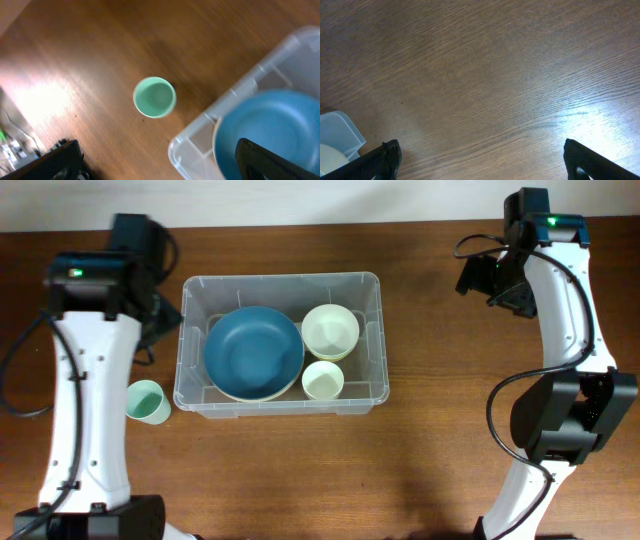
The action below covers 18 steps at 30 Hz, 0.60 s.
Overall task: Pack container
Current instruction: 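Carry the cream cup into the bin and drop it into the grey cup, then move the left gripper to the mint-green cup and grasp it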
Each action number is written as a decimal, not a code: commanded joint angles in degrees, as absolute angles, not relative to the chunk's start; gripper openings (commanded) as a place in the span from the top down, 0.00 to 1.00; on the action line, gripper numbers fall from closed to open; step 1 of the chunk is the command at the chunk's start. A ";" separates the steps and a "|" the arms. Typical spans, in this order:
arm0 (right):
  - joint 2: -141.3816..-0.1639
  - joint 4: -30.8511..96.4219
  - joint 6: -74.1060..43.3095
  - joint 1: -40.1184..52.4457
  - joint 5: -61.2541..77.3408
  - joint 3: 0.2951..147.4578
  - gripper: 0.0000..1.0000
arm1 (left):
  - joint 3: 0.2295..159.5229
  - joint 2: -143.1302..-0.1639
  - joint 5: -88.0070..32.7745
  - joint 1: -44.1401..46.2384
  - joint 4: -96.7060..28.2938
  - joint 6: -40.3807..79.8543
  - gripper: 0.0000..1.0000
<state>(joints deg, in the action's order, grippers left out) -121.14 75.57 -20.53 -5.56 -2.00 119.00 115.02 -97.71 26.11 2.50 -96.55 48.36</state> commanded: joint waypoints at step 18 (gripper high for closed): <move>-121.01 75.59 -20.14 -5.65 -1.96 118.83 0.01 | 75.02 -97.78 9.56 -14.81 -70.96 53.08 0.01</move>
